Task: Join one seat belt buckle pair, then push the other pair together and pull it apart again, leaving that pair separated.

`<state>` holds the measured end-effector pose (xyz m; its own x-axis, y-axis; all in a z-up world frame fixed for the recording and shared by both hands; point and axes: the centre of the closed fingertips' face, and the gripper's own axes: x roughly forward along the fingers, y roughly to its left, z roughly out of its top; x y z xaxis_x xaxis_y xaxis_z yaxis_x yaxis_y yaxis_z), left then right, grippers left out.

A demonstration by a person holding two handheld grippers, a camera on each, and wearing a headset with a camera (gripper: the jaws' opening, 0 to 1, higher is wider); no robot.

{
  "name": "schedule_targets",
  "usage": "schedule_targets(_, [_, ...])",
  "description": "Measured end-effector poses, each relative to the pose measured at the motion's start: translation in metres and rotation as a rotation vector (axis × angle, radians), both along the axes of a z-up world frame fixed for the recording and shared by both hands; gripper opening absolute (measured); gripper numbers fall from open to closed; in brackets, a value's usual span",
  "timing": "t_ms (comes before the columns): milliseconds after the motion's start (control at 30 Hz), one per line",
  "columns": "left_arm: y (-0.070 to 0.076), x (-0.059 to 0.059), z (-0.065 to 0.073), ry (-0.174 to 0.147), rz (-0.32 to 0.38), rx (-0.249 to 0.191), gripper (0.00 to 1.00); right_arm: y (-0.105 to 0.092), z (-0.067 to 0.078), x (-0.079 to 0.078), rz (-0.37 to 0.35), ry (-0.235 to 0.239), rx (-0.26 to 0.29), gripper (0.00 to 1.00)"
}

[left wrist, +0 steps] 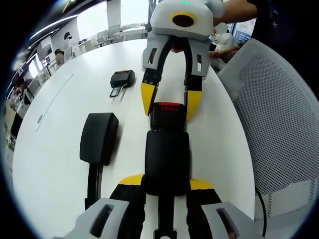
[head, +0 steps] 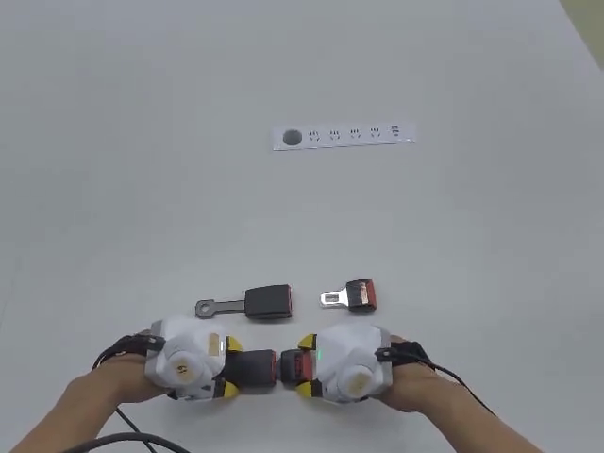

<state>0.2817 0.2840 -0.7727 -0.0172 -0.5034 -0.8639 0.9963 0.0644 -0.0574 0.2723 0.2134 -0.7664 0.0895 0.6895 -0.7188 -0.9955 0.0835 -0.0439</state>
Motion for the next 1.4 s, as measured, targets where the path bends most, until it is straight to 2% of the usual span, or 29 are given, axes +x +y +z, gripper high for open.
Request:
schedule_targets(167, [0.001,0.001,-0.001,0.0,-0.022,-0.003,0.31,-0.006,-0.002,0.002,0.01,0.001,0.026,0.29])
schedule_targets(233, [0.0,0.001,-0.002,-0.008,-0.025,0.016,0.31,-0.006,-0.003,0.002,0.017,-0.011,0.013,0.29])
schedule_targets(367, [0.006,0.003,-0.003,-0.011,-0.021,0.01,0.31,-0.007,-0.004,0.004,0.015,-0.009,0.009,0.29])
schedule_targets(467, [0.004,0.002,-0.003,-0.016,-0.041,0.02,0.31,-0.008,-0.003,0.006,0.03,-0.012,0.015,0.29])
schedule_targets(600, [0.005,0.003,-0.002,-0.008,-0.027,0.01,0.31,-0.008,-0.003,0.007,0.025,-0.008,0.015,0.29])
schedule_targets(767, [0.003,0.004,-0.002,-0.006,-0.031,0.034,0.31,-0.007,-0.003,0.009,0.008,0.006,-0.002,0.29])
schedule_targets(900, [0.005,0.003,-0.001,-0.002,-0.019,0.009,0.31,-0.009,0.002,0.008,0.016,0.006,0.006,0.29])
schedule_targets(1200, [0.006,0.003,-0.003,0.002,-0.02,0.012,0.32,-0.006,0.005,0.008,0.018,0.004,0.005,0.3])
schedule_targets(1400, [0.005,0.002,-0.002,-0.011,-0.039,0.014,0.33,-0.004,0.005,0.008,0.023,0.001,-0.002,0.32])
